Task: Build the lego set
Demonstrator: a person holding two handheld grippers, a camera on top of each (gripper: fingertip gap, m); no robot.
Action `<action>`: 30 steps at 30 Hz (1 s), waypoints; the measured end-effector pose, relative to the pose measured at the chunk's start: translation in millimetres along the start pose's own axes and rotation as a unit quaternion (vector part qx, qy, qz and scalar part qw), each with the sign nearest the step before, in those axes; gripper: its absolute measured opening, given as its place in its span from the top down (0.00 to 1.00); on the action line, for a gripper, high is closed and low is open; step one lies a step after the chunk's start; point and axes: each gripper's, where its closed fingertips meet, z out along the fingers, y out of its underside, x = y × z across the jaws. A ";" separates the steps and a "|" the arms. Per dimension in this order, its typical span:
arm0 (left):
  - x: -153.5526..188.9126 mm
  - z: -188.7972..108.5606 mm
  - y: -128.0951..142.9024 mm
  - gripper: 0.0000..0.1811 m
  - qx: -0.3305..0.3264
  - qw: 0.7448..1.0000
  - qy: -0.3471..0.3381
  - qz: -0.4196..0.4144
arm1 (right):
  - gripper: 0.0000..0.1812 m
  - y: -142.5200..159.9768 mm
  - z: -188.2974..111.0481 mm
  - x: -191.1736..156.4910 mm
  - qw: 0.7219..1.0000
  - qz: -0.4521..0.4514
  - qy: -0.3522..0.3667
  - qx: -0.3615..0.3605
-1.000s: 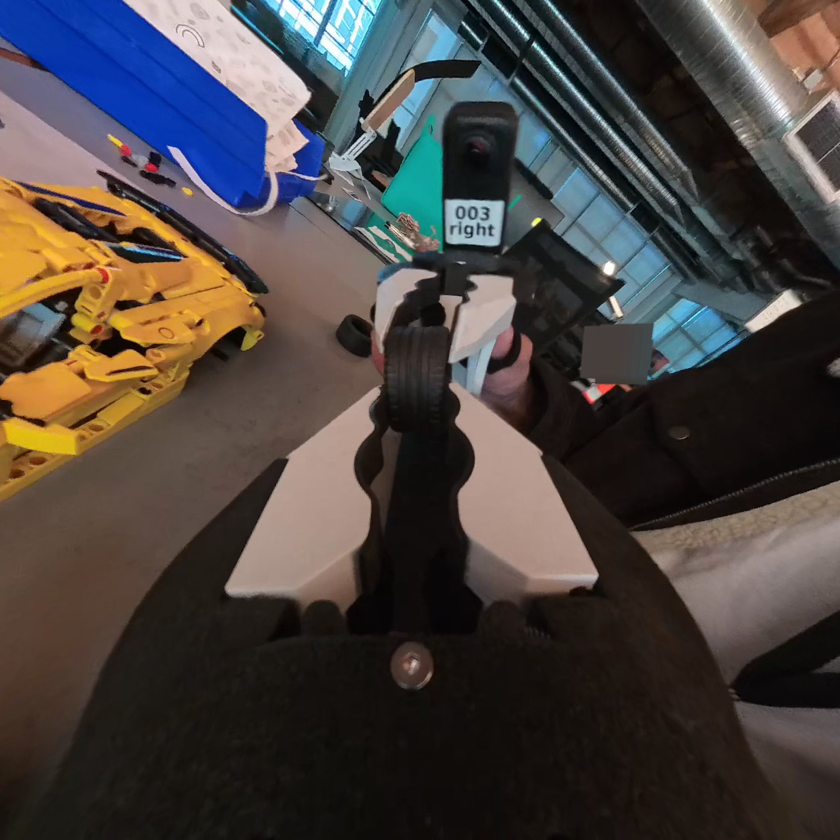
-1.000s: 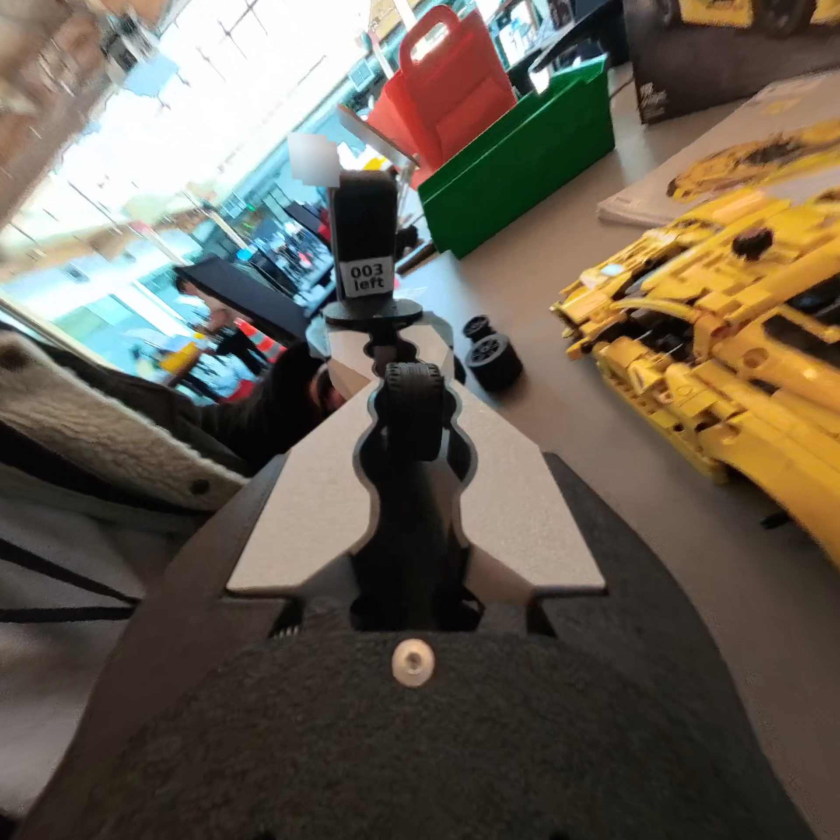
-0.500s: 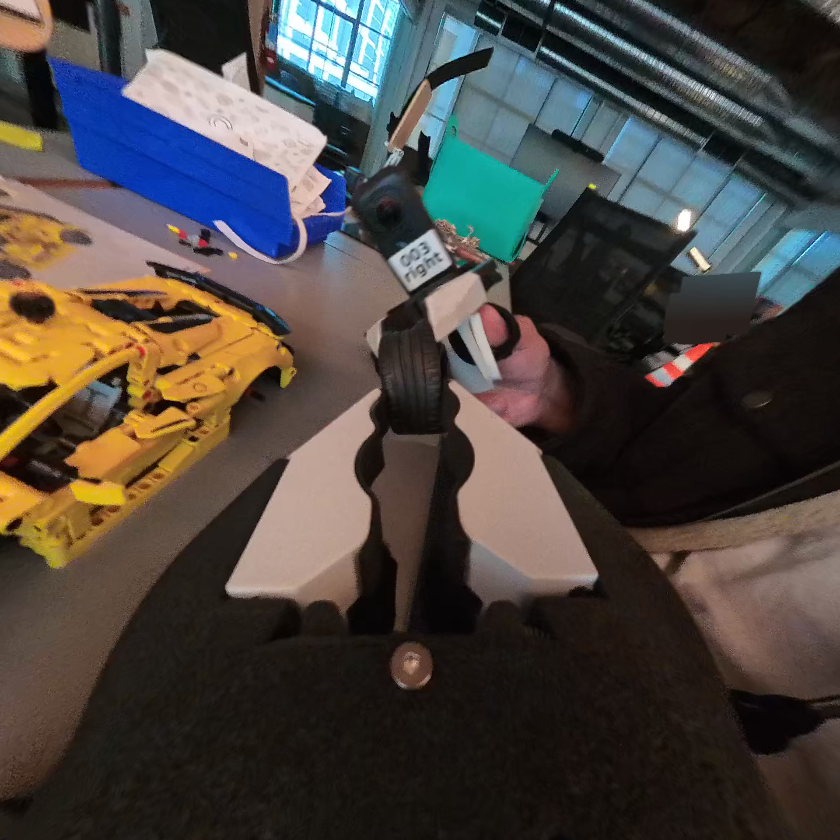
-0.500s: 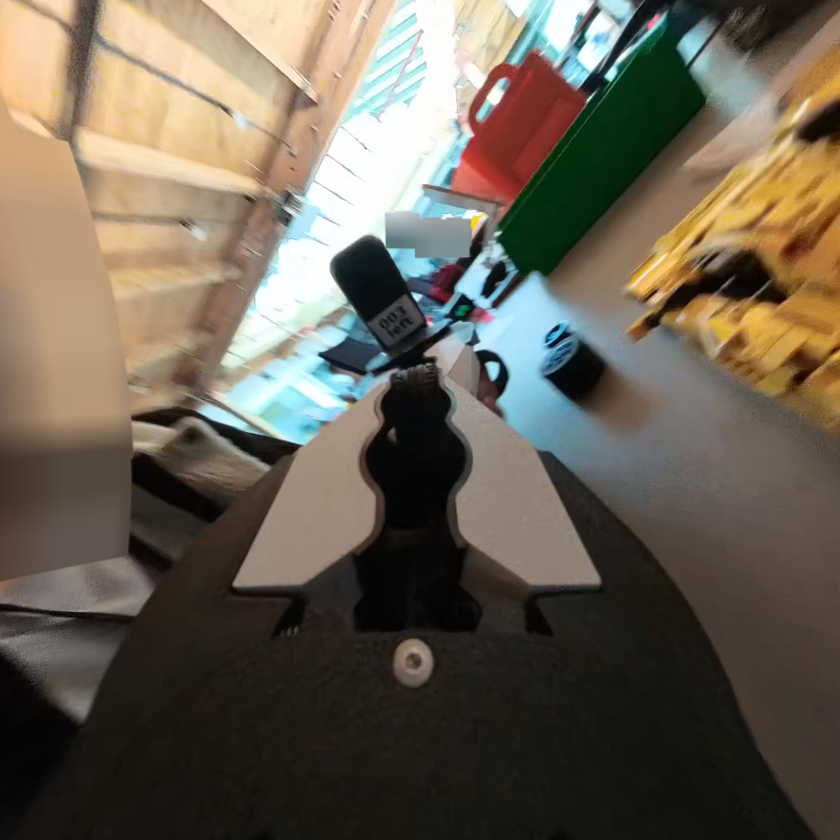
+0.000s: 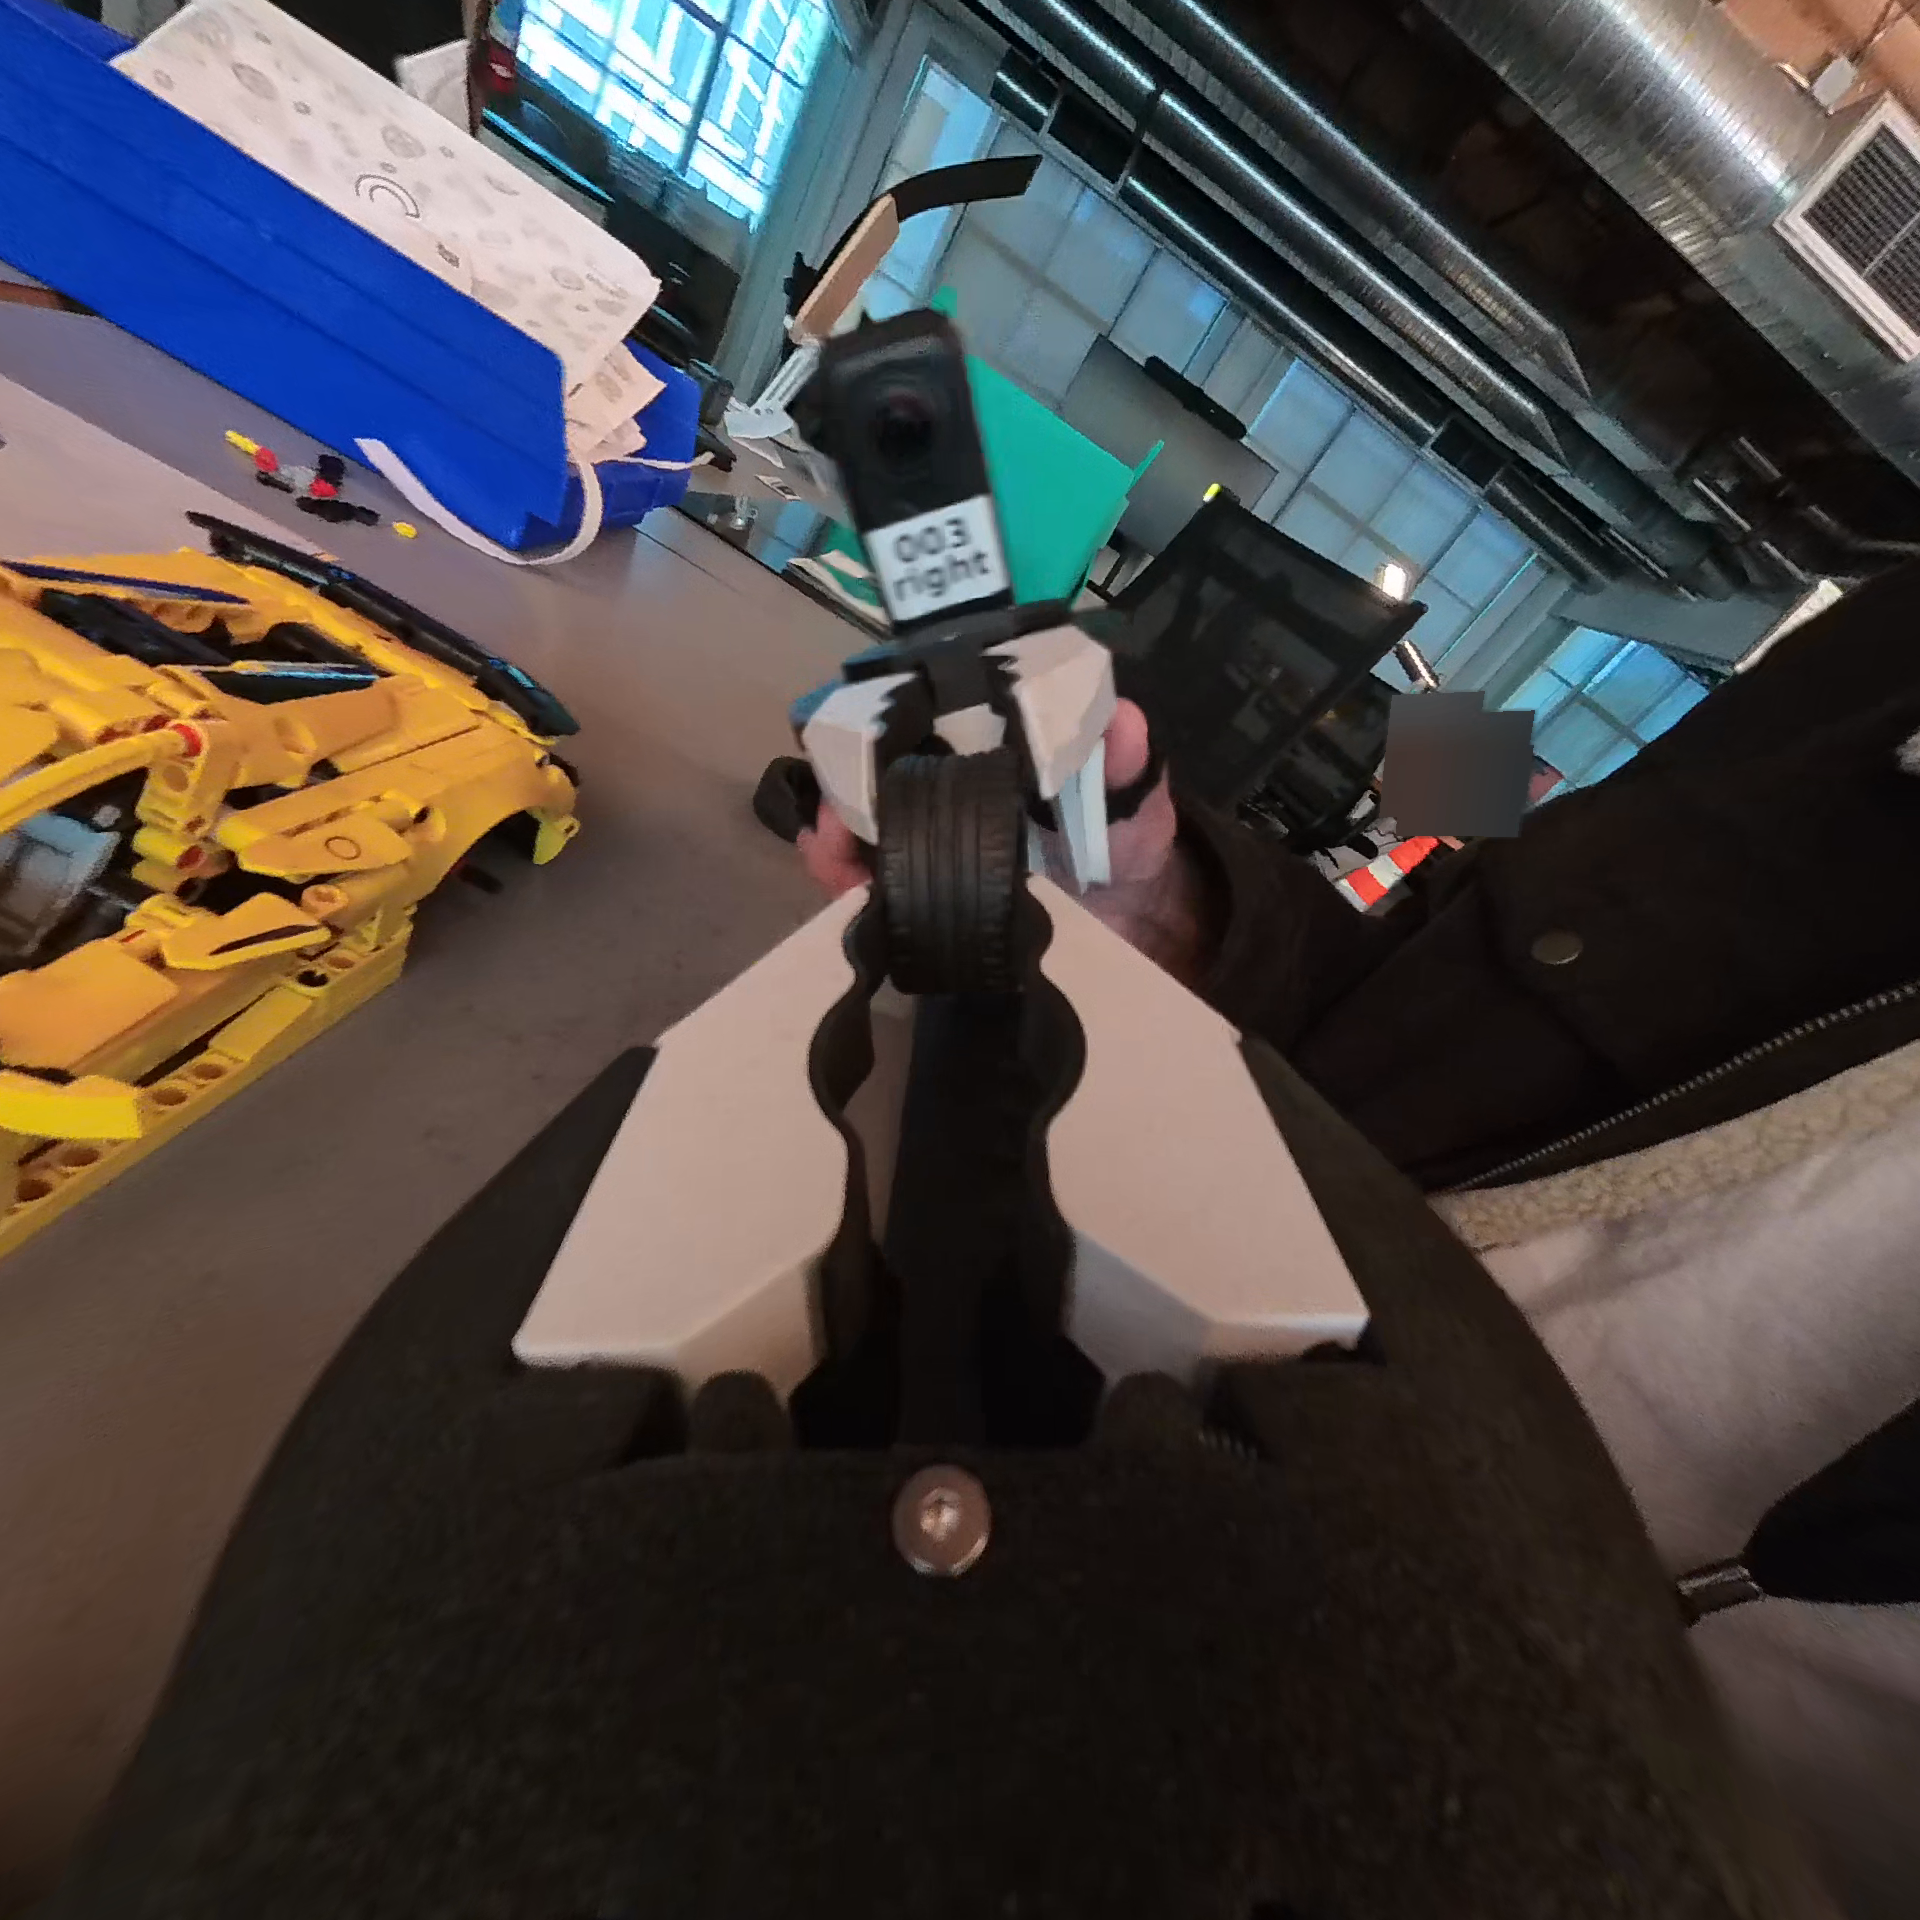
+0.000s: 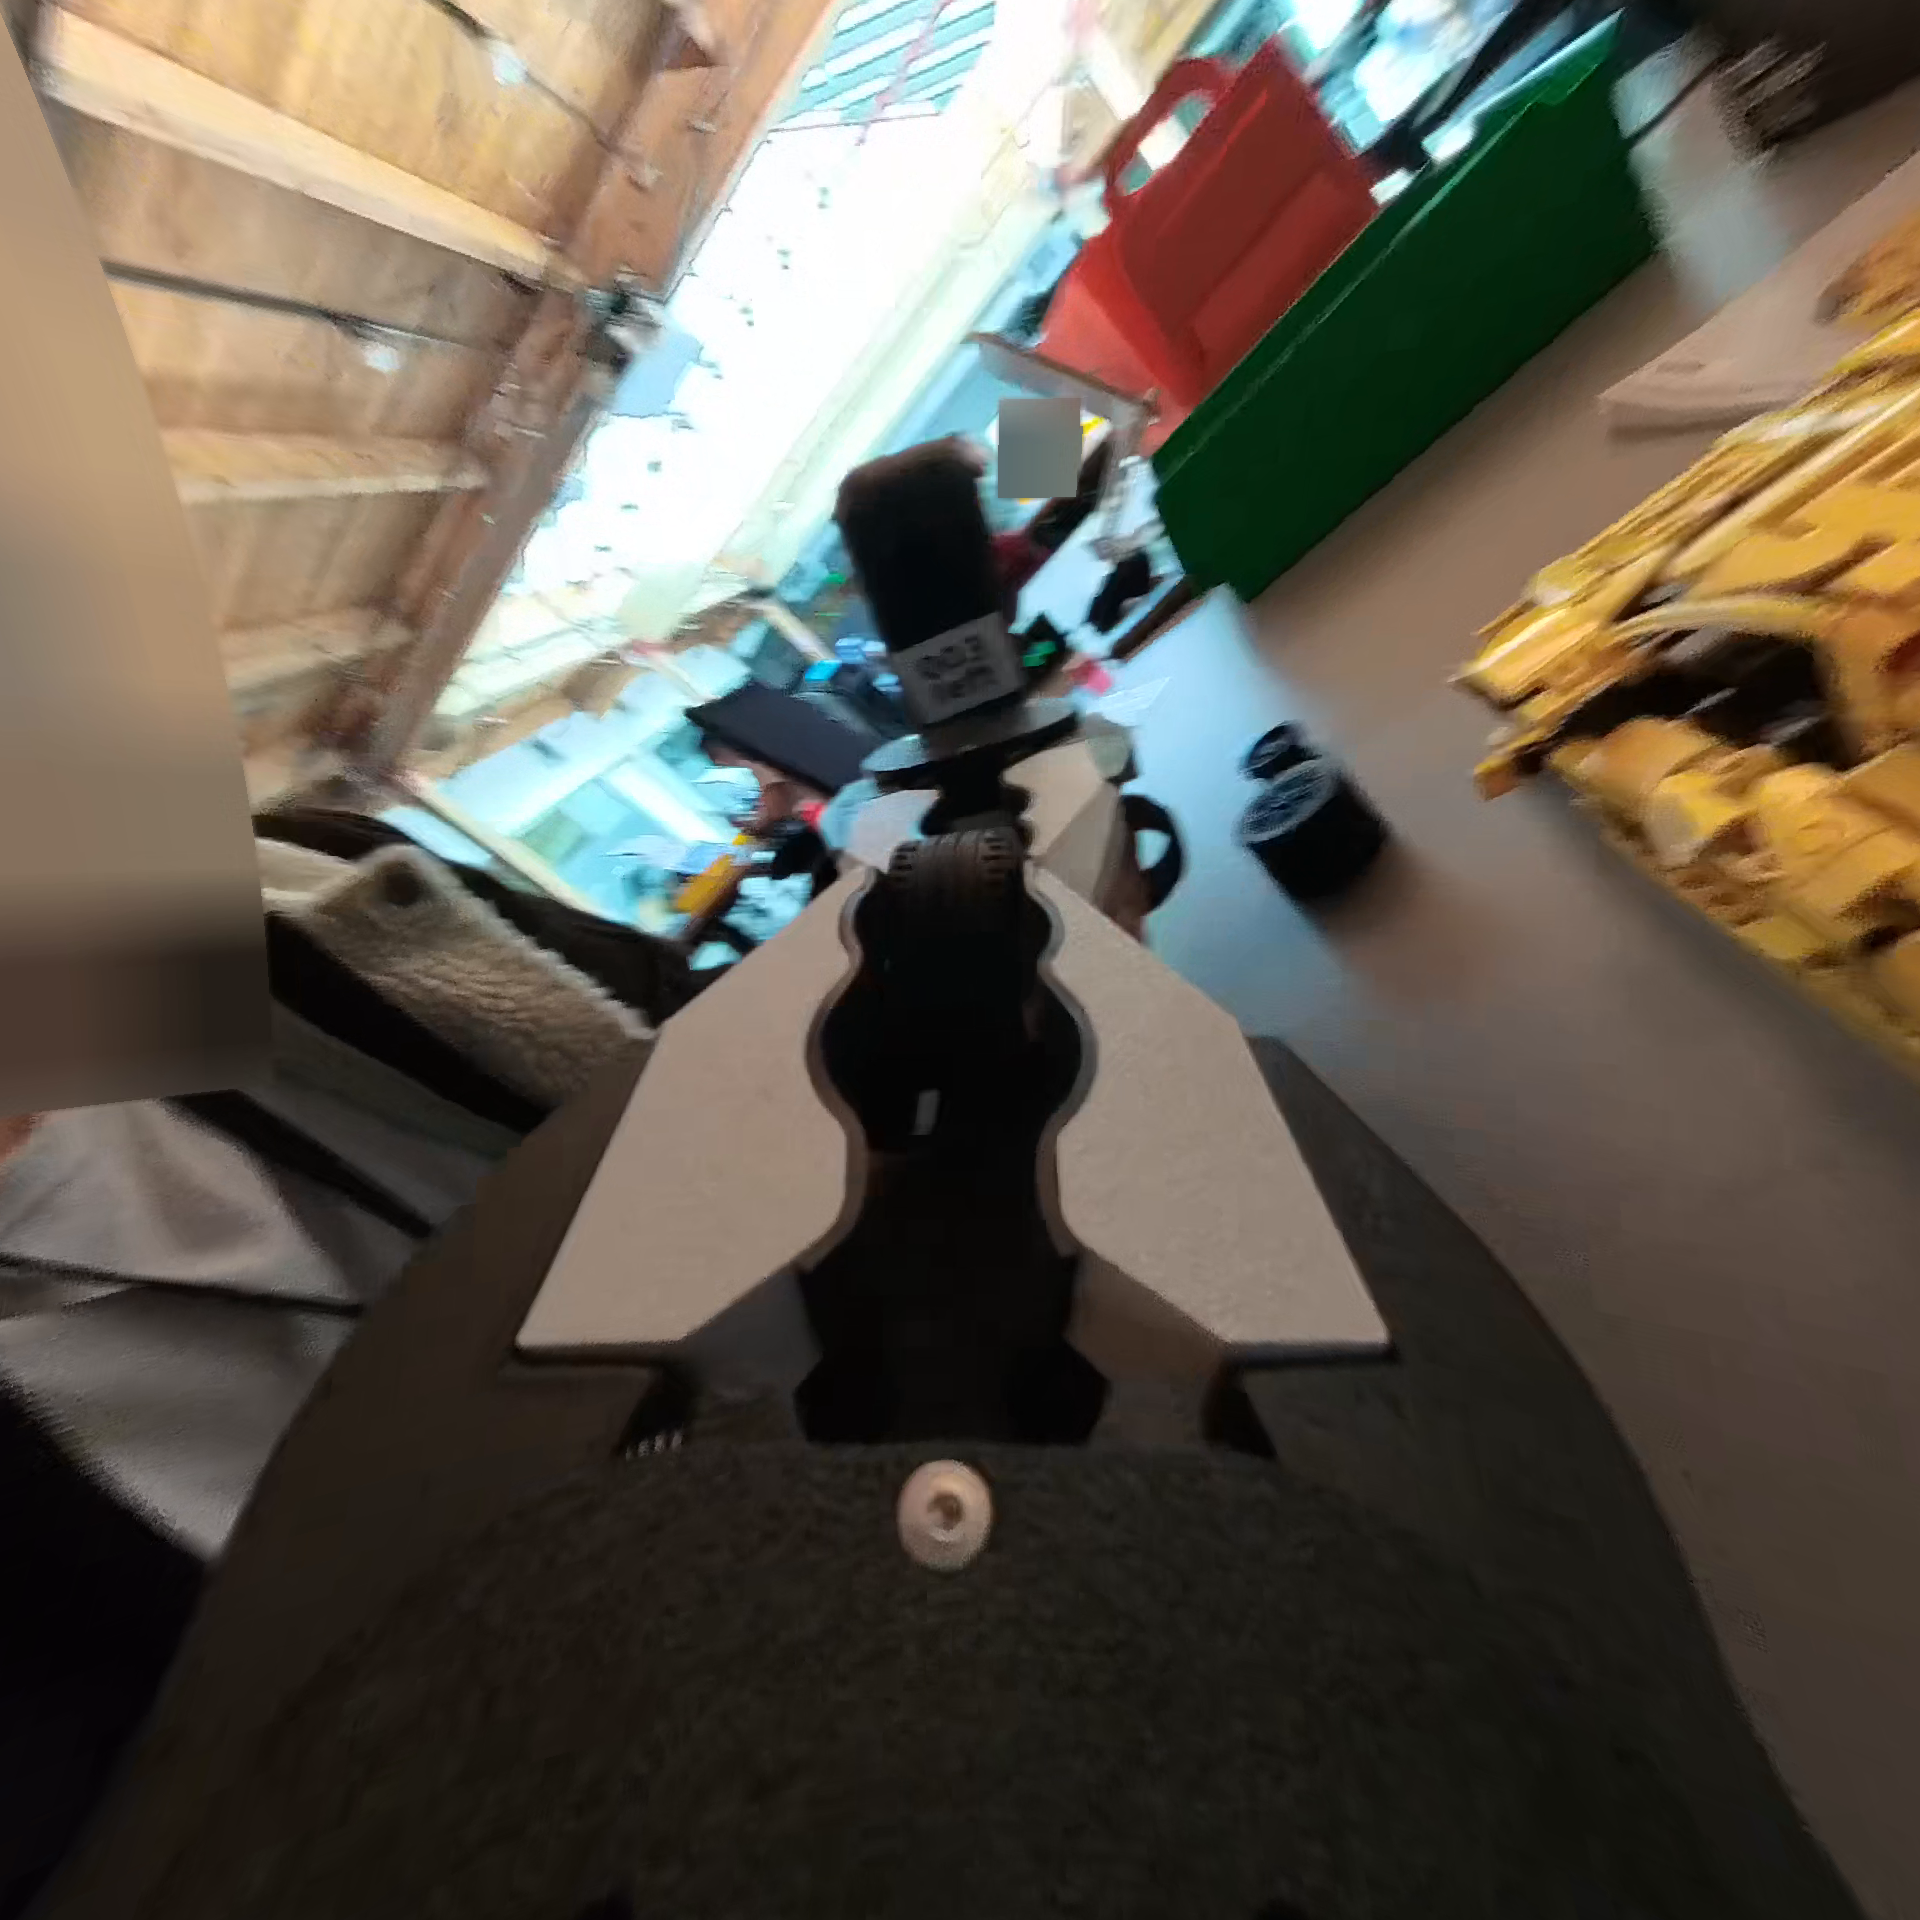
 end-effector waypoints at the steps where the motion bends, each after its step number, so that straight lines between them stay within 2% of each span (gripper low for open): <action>1: 4.3 0.6 0.0 0.87 0.000 1.000 0.009 0.009 | 0.86 2.0 0.7 -5.8 0.999 0.027 -0.033 -0.004; 2: 9.3 0.7 -1.1 0.87 0.003 1.000 0.017 0.023 | 0.80 1.9 0.6 -14.9 0.995 0.061 -0.079 -0.001; 3: 13.3 0.6 -1.2 0.87 0.004 0.999 0.021 0.040 | 0.69 -3.6 -4.1 -30.2 0.981 0.115 -0.157 0.011; 4: 16.9 -0.2 -3.7 0.87 0.013 0.998 0.026 0.053 | 0.71 -11.6 -11.5 -37.1 0.963 0.160 -0.213 0.030; 5: 18.1 -1.1 -6.0 0.87 0.021 0.998 0.027 0.057 | 0.73 -21.6 -19.1 -36.8 0.952 0.183 -0.236 0.062; 6: 15.3 -1.4 -5.8 0.87 0.020 0.998 0.022 0.051 | 0.74 -26.6 -23.8 -33.8 0.955 0.172 -0.230 0.080; 8: 8.6 -1.1 -4.6 0.87 0.015 0.999 0.014 0.029 | 0.78 -21.8 -19.4 -18.6 0.983 0.101 -0.134 0.070; 10: 1.7 -3.1 -7.5 0.87 0.024 1.000 0.002 0.011 | 0.79 -7.8 -10.4 -3.6 0.999 0.020 -0.034 0.023; 11: -2.2 -4.7 -8.7 0.87 0.029 1.000 -0.002 -0.002 | 0.79 -2.5 -6.9 2.2 1.000 -0.014 0.002 0.006; 14: -6.4 -8.5 -12.4 0.87 0.042 0.999 0.004 -0.034 | 0.84 5.8 -0.6 9.8 0.997 -0.060 0.048 -0.020; 18: -5.0 -5.4 -8.3 0.86 0.028 0.999 0.008 -0.035 | 0.88 4.1 -2.4 4.9 0.997 -0.066 0.038 -0.016; 21: -4.0 -10.0 -15.8 0.82 0.053 0.998 0.017 -0.042 | 0.88 2.8 -5.7 7.6 0.999 -0.027 0.028 -0.012; 24: -4.0 -13.0 -19.1 0.86 0.063 0.996 0.026 -0.051 | 0.88 4.0 -6.0 3.3 1.000 0.009 -0.001 -0.012; 30: 5.6 -16.0 -21.9 0.88 0.074 0.990 0.075 -0.095 | 0.88 3.6 -5.1 -5.8 0.998 0.037 -0.048 -0.009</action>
